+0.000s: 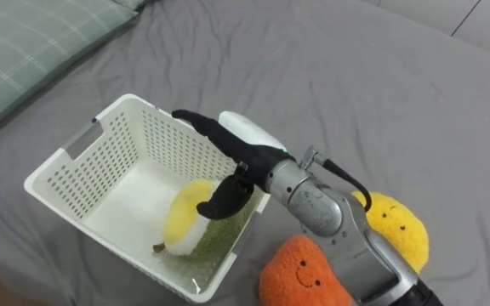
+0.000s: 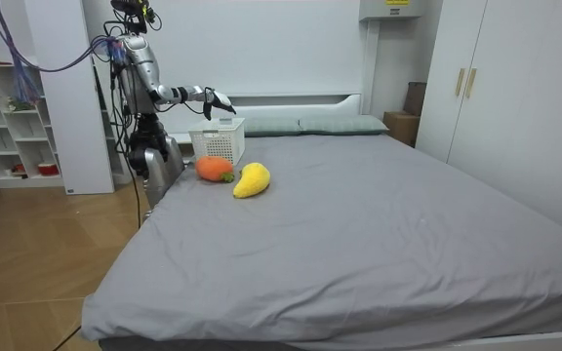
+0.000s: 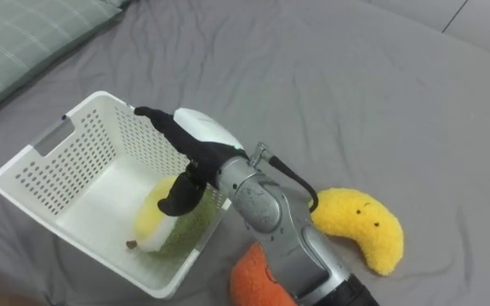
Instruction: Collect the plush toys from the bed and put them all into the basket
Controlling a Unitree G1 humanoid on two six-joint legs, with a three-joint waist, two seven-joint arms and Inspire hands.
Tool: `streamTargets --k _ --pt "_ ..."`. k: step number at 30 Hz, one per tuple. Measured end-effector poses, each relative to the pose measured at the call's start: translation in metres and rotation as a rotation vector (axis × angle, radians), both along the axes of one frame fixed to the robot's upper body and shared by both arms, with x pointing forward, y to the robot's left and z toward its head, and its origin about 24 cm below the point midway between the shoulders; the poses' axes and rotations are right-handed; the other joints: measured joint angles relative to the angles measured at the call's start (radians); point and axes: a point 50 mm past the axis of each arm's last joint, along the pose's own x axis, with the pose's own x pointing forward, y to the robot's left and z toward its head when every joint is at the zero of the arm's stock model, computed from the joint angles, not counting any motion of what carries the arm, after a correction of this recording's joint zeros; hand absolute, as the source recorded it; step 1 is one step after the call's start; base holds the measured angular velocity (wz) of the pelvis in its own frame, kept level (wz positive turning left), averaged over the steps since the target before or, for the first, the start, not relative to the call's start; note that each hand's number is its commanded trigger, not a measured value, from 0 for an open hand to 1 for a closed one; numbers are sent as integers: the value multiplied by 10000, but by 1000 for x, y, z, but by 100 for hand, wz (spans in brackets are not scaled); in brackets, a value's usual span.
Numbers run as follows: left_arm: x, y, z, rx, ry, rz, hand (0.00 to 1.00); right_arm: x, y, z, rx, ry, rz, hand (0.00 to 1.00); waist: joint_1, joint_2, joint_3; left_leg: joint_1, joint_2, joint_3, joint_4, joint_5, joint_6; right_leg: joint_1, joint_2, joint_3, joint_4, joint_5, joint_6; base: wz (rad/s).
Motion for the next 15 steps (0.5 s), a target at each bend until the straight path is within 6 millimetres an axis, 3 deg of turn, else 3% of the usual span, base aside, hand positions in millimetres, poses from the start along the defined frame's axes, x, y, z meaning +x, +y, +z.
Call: streamTargets --k 7,12,15 --pt "-1 1 0 -3 51 39 0 4 -8 2 98 -92 -325 0 -286 60 41 13 -7 15 0 1 1 10 11 52 5 -3 4 0" --pt "-7 1 -1 -8 134 212 0 11 -28 10 897 -381 -1145 0 -519 128 35 22 -1 86 -11 0 3 -6 14 143 2 -2 5 -3" --pt "-16 0 -3 -107 221 492 0 16 -44 17 1544 -935 -2024 0 -758 300 11 182 19 271 -31 -2 7 74 13 349 7 7 17 -12"
